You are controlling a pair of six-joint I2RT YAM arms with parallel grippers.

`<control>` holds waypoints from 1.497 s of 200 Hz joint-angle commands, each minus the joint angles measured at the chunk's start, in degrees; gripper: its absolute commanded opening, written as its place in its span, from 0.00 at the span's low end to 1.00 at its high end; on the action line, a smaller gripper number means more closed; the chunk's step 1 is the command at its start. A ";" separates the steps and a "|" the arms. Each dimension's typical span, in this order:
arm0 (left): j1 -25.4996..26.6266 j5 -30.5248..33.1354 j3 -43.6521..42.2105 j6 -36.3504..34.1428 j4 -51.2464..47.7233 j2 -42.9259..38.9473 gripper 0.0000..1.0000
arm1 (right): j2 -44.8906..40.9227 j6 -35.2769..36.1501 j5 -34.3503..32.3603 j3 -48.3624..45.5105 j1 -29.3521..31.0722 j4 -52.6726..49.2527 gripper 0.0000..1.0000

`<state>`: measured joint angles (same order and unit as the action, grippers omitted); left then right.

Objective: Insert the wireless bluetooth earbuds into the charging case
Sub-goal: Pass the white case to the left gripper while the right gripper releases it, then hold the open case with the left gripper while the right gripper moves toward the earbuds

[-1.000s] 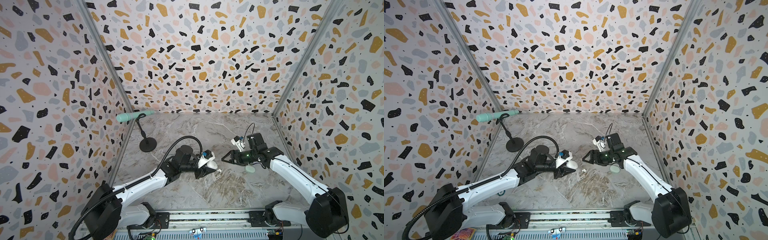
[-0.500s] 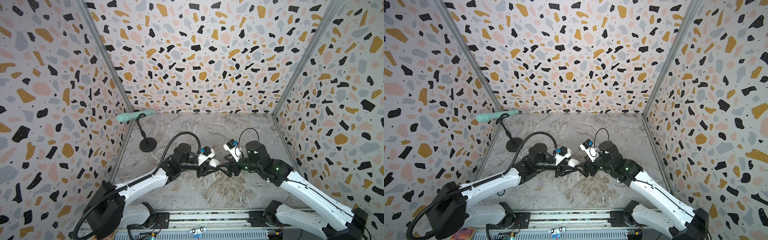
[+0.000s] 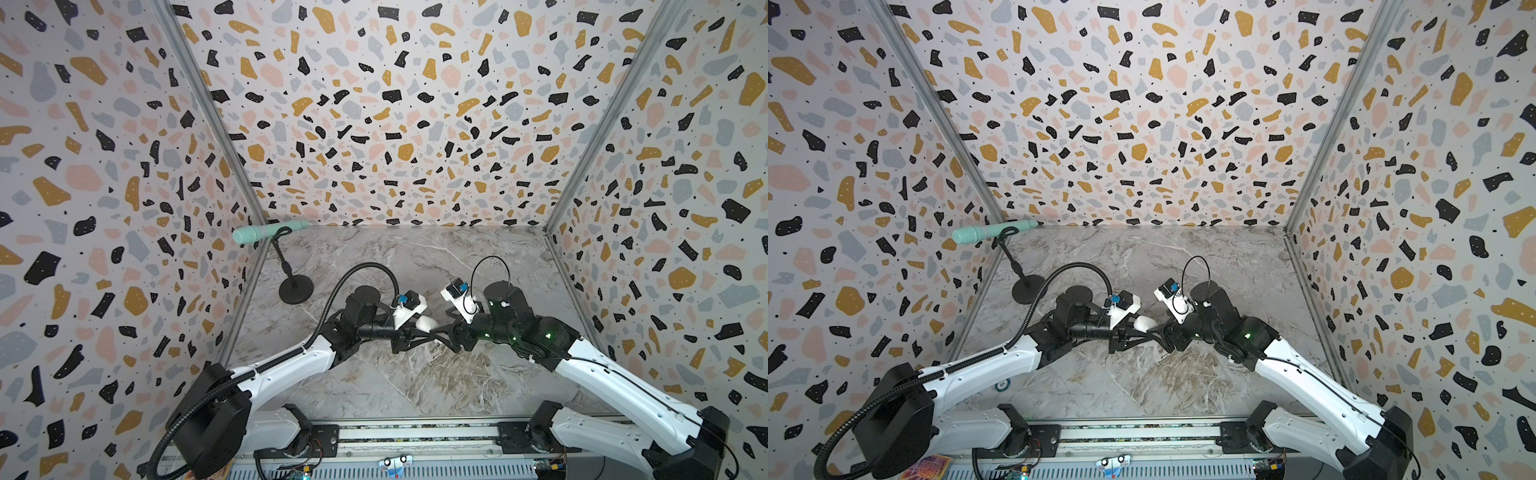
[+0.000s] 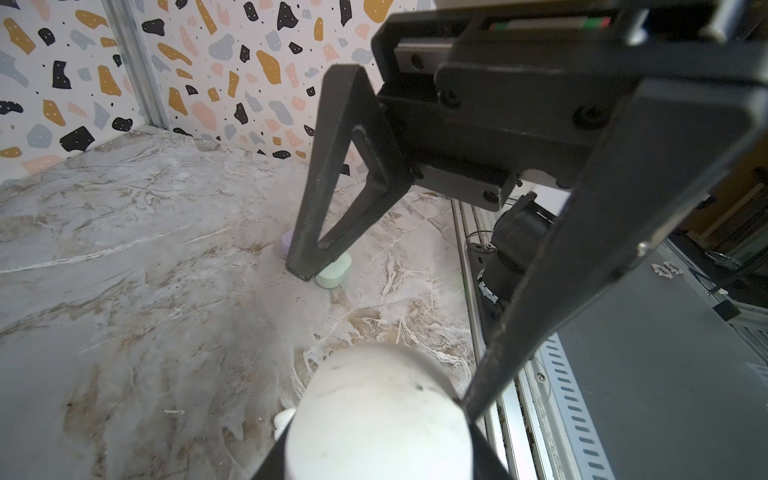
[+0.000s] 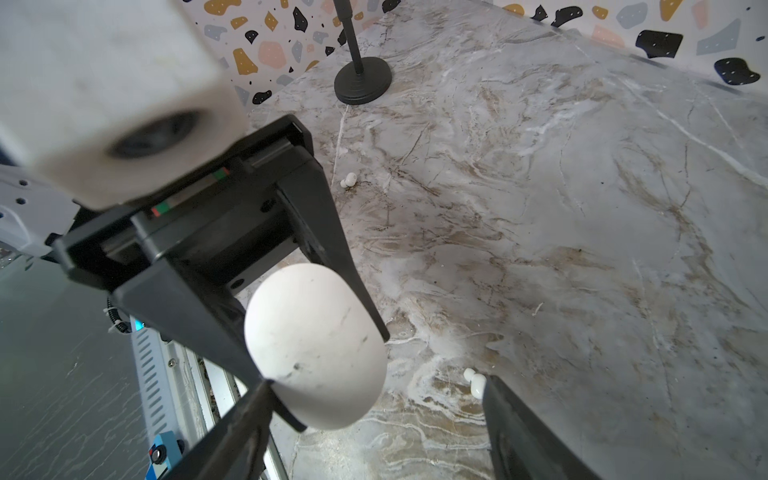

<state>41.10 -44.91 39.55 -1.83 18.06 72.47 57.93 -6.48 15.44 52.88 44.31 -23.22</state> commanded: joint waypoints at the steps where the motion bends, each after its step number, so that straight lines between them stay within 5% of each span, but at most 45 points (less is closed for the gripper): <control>1: 0.62 -4.33 -0.18 0.05 4.00 -1.15 0.07 | 0.86 0.02 -6.49 2.89 -0.19 -0.16 0.79; 60: 0.71 -4.64 -0.33 -0.46 3.47 -2.22 0.07 | 3.17 -0.85 -11.00 5.78 -1.08 -0.95 0.79; 165: 0.73 -3.01 -0.45 0.66 3.62 -2.68 0.07 | 3.39 -2.88 -7.79 7.58 -4.23 -2.31 0.80; 299: -4.90 5.52 -3.70 5.29 2.46 -7.06 0.07 | 0.34 -13.60 -2.89 5.69 -8.18 -3.92 0.99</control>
<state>37.71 -39.72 36.67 2.35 18.44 66.98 59.18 -16.91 11.25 58.35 36.58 -25.98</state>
